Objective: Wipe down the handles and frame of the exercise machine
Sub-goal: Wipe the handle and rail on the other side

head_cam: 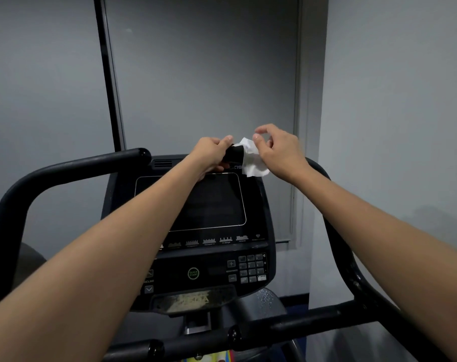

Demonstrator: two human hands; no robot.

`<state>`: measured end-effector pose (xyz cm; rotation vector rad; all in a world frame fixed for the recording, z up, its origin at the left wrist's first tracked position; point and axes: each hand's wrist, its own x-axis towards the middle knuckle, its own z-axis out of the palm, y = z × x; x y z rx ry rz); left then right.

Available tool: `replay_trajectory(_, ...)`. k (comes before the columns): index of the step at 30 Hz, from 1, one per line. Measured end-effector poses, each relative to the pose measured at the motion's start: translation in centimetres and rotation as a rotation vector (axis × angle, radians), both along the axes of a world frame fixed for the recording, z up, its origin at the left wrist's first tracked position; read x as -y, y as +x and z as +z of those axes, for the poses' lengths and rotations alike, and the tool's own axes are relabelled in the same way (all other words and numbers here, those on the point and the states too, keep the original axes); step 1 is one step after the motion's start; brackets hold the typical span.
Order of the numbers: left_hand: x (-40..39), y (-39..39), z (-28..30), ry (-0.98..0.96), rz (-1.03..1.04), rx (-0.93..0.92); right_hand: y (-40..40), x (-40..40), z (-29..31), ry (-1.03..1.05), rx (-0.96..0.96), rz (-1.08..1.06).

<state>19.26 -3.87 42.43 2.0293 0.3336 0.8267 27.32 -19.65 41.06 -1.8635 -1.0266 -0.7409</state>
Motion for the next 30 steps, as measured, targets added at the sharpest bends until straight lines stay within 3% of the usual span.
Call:
replay_trajectory(4, 0.2, -0.3, 0.4, 0.025, -0.013, -0.061, 0.0, -1.8, 0.0, -0.195, 0.003, -0.115)
replay_trajectory(7, 0.8, -0.3, 0.2, 0.008, -0.052, -0.115, -0.2, -3.1, -1.0, -0.293, 0.162, -0.224)
replay_trajectory(11, 0.8, -0.3, -0.3, 0.044, -0.059, -0.095, 1.3, -0.9, -2.6, -0.206, 0.341, -0.275)
replay_trajectory(17, 1.6, -0.4, 0.5, 0.416, 0.106, -0.165, 2.0, 0.9, -1.9, -0.210, 0.126, -0.511)
replay_trajectory(20, 2.1, 0.0, 0.8, 0.525, 0.162, -0.191, 0.8, -2.0, 0.2, -0.294, 0.096, -0.494)
replay_trajectory(26, 0.1, 1.0, -0.3, 0.679, 0.193, -0.135, 0.2, -4.6, -1.9, -0.120, 0.432, -0.382)
replay_trajectory(30, -0.5, 1.2, -0.5, 0.755, 0.206, -0.138, 2.9, -0.5, -2.9, -0.081, 0.332, -0.503)
